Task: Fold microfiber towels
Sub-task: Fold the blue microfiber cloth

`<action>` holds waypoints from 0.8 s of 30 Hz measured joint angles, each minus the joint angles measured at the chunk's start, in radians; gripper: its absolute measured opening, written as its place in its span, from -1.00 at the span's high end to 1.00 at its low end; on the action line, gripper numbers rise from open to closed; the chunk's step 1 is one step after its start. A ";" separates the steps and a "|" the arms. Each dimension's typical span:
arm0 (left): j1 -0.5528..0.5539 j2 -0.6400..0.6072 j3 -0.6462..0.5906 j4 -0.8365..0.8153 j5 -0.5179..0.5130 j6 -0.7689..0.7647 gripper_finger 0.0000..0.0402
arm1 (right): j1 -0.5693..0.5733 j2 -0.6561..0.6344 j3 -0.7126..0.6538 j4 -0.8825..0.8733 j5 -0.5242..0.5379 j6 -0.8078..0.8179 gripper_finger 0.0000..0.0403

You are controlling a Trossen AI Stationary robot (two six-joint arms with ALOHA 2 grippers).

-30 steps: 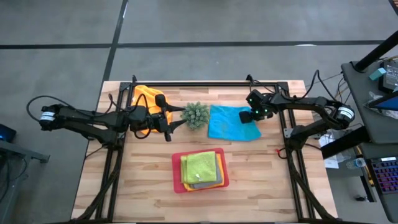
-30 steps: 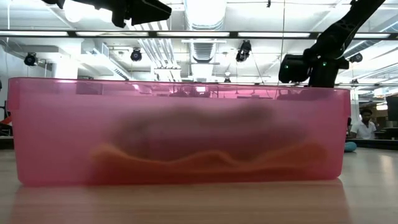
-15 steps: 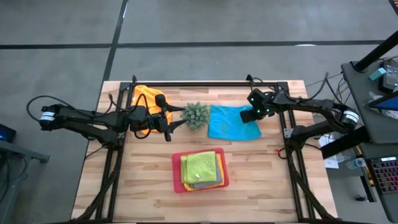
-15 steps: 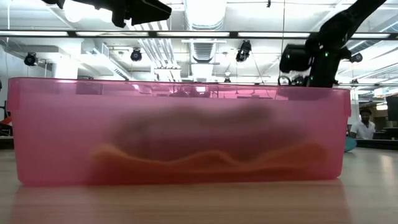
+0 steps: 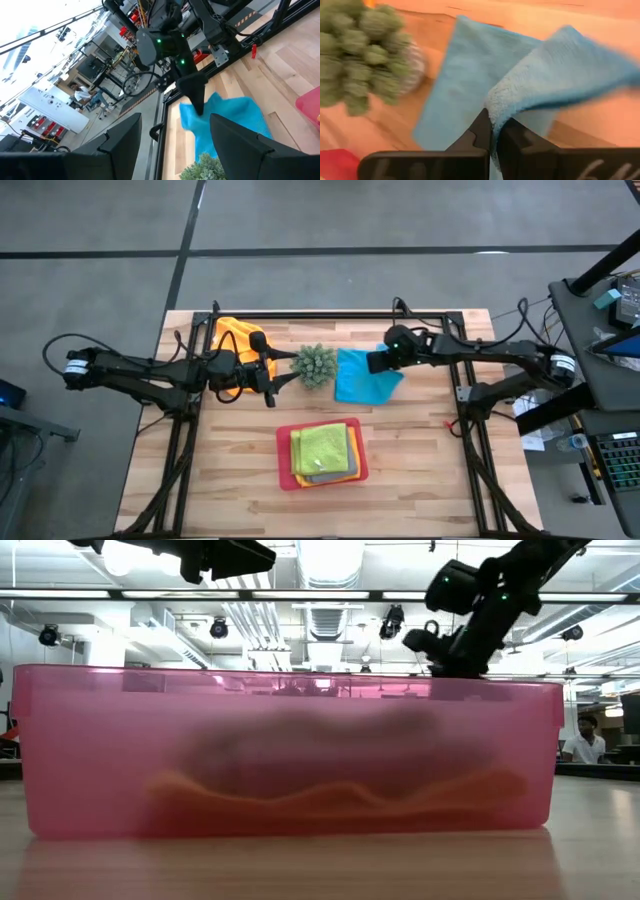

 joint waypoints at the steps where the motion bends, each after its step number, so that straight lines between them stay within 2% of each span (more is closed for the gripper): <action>1: 0.000 0.000 0.000 0.000 0.000 0.000 -0.09 | 0.004 0.014 0.000 0.028 0.000 0.010 0.96; 11: 0.000 0.000 0.000 -0.001 0.000 0.000 -0.09 | 0.007 0.203 0.000 0.232 -0.007 0.026 0.96; 16: 0.000 0.000 0.000 -0.001 0.000 0.000 -0.09 | 0.007 0.257 0.007 0.274 -0.016 -0.004 0.94; 24: 0.000 0.000 0.000 0.002 0.000 0.000 -0.09 | 0.007 0.303 0.066 0.268 -0.016 -0.045 0.65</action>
